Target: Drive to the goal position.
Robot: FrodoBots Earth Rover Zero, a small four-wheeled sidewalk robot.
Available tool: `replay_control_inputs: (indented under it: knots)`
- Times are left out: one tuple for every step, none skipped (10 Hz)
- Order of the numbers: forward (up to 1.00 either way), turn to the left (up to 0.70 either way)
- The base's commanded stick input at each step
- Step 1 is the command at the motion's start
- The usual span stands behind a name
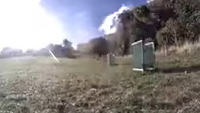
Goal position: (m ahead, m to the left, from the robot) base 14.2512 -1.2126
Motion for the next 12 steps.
replay_control_inputs:
  knots:
    - [0.5,0.0]
    - [0.5,0.0]
    - [0.5,0.0]
    - [0.5,0.0]
    - [0.5,0.0]
    - [0.5,0.0]
    - [0.5,0.0]
    - [0.5,-0.38]
    - [0.5,-0.43]
    - [0.5,-0.49]
    - [0.5,0.0]
    - [0.5,0.0]
